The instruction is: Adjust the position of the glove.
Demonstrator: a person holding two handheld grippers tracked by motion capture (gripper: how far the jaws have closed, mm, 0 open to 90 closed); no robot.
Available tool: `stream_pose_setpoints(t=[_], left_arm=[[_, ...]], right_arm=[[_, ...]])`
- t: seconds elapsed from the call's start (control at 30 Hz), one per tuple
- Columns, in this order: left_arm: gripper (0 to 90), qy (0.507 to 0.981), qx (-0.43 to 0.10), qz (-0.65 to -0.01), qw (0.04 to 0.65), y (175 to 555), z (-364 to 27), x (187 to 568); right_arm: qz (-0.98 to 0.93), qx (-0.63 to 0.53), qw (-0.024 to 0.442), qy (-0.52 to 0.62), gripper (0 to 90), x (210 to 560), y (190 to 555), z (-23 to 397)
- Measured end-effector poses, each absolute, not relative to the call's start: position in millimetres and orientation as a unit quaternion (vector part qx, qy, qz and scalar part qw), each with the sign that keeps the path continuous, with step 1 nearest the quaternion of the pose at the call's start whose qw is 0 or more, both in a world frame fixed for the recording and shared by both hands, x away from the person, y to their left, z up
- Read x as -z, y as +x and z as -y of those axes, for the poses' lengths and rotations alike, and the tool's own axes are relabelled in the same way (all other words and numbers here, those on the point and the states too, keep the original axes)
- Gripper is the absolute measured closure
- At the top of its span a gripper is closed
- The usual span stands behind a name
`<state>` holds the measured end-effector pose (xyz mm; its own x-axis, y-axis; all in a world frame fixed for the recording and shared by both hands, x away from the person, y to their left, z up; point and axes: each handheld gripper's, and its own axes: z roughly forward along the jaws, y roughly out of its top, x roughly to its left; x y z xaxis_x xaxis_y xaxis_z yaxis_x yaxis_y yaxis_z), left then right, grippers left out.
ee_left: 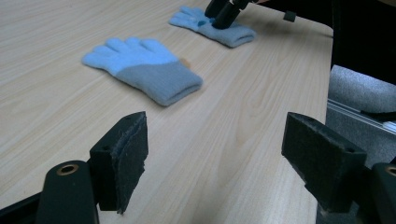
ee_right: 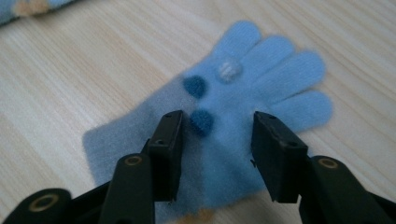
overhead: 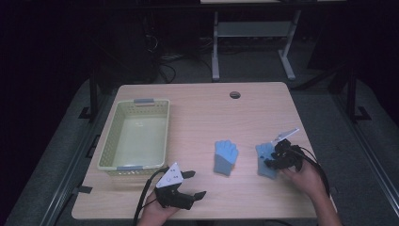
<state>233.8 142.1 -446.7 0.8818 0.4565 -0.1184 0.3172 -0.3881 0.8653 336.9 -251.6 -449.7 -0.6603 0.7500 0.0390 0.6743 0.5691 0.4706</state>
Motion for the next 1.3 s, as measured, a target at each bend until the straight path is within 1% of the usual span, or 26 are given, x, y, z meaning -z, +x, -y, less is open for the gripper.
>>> stream_pose_setpoints(t=[0.13, 0.17, 0.2, 0.3, 0.37, 0.57, 0.7, 0.9, 0.97, 1.0, 1.03, 1.07, 1.1, 1.3], left_arm=[[22.2, 0.83, -0.07, -0.233, 0.502, 232.6, -141.7, 446.4], [22.2, 0.831, -0.072, -0.231, 0.501, 232.2, -141.8, 446.3], [22.2, 0.831, -0.072, -0.231, 0.501, 232.2, -141.8, 446.3], [22.2, 0.83, -0.073, -0.232, 0.502, 231.2, -141.7, 446.0], [22.2, 0.83, -0.074, -0.23, 0.502, 231.0, -142.0, 445.5], [22.2, 0.829, -0.07, -0.236, 0.502, 232.3, -143.3, 446.0], [22.2, 0.83, -0.068, -0.237, 0.501, 232.9, -142.6, 447.0], [22.2, 0.83, -0.068, -0.235, 0.502, 231.8, -141.4, 447.2], [22.2, 0.83, -0.067, -0.235, 0.501, 231.8, -141.3, 447.1], [22.2, 0.83, -0.068, -0.234, 0.501, 231.9, -141.4, 447.1], [22.2, 0.83, -0.069, -0.234, 0.501, 232.3, -142.6, 446.4], [22.2, 0.83, -0.069, -0.234, 0.501, 232.3, -142.6, 446.4], [22.2, 0.828, -0.074, -0.234, 0.504, 233.1, -144.8, 445.0], [21.9, 0.82, -0.071, -0.245, 0.512, 234.3, -147.4, 443.3]], right_arm=[[-0.878, -0.227, 0.083, 0.413, 58.2, 450.1, 336.5, 250.1], [-0.875, -0.228, 0.08, 0.418, 62.7, 450.1, 335.7, 249.6], [-0.875, -0.228, 0.08, 0.418, 62.7, 450.1, 335.7, 249.6], [-0.875, -0.226, 0.084, 0.42, 68.7, 449.8, 332.9, 246.9], [-0.873, -0.228, 0.096, 0.42, 71.3, 450.1, 329.3, 244.6], [-0.859, -0.248, 0.098, 0.436, 73.6, 452.5, 324.0, 249.2], [-0.858, -0.253, 0.109, 0.434, 79.0, 451.1, 319.6, 251.4], [-0.846, -0.275, 0.112, 0.443, 79.9, 442.7, 314.2, 257.2], [-0.838, -0.294, 0.113, 0.445, 79.9, 431.8, 310.6, 255.9], [-0.838, -0.294, 0.113, 0.445, 79.9, 431.8, 310.6, 255.9], [-0.835, -0.316, 0.111, 0.436, 79.9, 423.2, 309.3, 253.8], [-0.835, -0.316, 0.111, 0.436, 79.9, 423.2, 309.3, 253.8], [-0.834, -0.329, 0.106, 0.43, 79.9, 415.9, 309.2, 247.6], [-0.847, -0.335, 0.096, 0.402, 79.8, 400.9, 315.9, 222.8]])
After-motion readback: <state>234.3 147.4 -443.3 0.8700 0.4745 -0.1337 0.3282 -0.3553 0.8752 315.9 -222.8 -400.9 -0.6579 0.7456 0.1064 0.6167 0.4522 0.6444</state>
